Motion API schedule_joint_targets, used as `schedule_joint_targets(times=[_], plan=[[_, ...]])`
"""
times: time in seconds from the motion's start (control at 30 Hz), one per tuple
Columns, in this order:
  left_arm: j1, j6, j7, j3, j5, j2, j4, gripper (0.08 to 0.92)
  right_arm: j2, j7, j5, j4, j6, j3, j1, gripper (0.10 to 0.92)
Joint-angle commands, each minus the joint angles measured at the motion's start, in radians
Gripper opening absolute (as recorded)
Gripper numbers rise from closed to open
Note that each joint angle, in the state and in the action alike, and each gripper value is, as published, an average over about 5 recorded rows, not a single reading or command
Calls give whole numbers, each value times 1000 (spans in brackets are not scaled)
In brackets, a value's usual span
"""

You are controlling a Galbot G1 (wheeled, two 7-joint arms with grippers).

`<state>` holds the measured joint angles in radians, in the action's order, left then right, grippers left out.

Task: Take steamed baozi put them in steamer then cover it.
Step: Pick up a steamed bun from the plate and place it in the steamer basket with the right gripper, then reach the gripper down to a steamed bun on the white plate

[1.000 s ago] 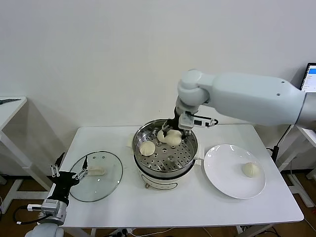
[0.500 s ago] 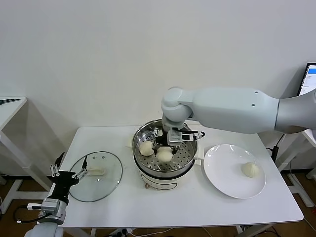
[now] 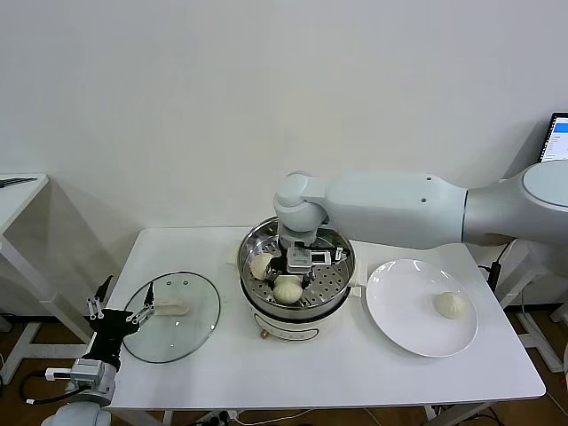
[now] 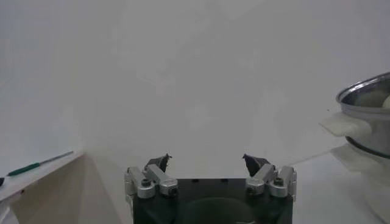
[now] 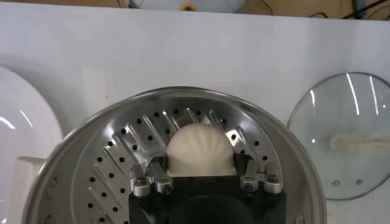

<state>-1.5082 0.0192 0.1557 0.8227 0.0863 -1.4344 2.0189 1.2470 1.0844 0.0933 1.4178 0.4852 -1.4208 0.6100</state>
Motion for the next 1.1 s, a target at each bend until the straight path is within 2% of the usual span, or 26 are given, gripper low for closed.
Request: schedule_joint_targets(times=[0.03, 0.17, 0.33, 0.6, 0.7, 0.83, 0.97, 1.1], plan=[[-1, 0, 0, 5, -2, -1, 4, 823, 19, 12, -4, -23, -12, 2, -20, 696], [1, 2, -2, 3, -4, -3, 7, 823, 12, 16, -7, -16, -18, 3, -19, 704], [-3, 2, -4, -1, -3, -5, 9, 823, -31, 25, -18, 0, -22, 14, 4, 797], [-12, 5, -9, -6, -1, -6, 33, 823, -245, 73, -135, 40, -65, 42, 163, 822], [-16, 3, -9, -10, 3, -8, 35, 823, -369, 150, -211, 40, -149, 60, 209, 823], [-19, 4, -10, -19, 6, -9, 40, 823, -540, 266, -289, 20, -335, 75, 214, 823], [-18, 6, -11, -27, 9, -7, 43, 823, -663, 300, -269, -37, -441, 113, 131, 823], [-16, 7, -11, -32, 11, -4, 39, 823, -755, 298, -185, -113, -489, 210, -23, 823]])
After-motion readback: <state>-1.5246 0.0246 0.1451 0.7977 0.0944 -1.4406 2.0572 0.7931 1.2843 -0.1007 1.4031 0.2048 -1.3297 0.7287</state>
